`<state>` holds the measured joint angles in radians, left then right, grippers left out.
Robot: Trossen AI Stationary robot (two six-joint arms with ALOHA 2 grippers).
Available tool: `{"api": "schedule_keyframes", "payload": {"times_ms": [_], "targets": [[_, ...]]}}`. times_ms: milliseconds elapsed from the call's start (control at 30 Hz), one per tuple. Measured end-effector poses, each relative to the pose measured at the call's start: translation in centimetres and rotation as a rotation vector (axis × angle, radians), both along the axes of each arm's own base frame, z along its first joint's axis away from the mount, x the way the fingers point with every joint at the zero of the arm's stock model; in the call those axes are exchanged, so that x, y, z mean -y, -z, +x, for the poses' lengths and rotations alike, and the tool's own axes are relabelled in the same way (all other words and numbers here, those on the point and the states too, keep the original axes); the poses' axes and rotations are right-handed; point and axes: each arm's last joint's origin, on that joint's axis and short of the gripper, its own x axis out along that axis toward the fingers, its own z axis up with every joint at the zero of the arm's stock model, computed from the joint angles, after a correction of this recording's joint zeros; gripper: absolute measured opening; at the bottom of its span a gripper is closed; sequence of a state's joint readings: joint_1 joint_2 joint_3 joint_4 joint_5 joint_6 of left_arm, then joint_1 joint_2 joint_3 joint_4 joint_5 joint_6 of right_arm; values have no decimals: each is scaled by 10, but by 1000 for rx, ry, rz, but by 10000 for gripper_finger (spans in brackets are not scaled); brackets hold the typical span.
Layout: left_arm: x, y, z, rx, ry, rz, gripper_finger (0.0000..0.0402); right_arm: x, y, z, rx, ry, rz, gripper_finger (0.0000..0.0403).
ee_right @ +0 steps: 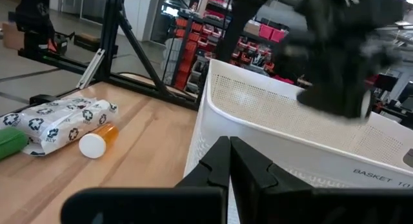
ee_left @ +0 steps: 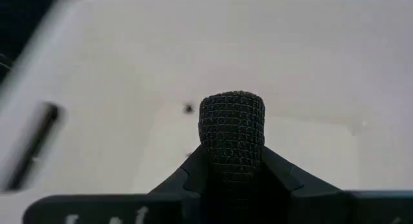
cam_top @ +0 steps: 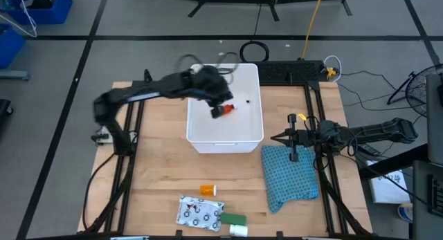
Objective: Pick & place medical supplies in basket/bin
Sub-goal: Put the black bandage into the bin
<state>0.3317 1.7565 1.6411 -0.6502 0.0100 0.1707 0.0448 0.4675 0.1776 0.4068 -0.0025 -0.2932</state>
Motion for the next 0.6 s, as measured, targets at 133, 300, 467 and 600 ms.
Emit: {"api": "schedule_keyframes", "payload": {"times_ms": [133, 300, 467, 600], "targets": [[-14, 47, 24, -100, 40, -97, 79, 0, 0, 0, -2, 0, 0, 0], [-14, 94, 43, -204, 66, -144, 79, 0, 1, 1, -8, 0, 0, 0], [-10, 136, 55, -283, 130, -223, 79, 0, 1, 1, -11, 0, 3, 0], [-7, 153, 60, -295, 162, -301, 79, 0, 1, 1, -13, 0, 17, 0]]}}
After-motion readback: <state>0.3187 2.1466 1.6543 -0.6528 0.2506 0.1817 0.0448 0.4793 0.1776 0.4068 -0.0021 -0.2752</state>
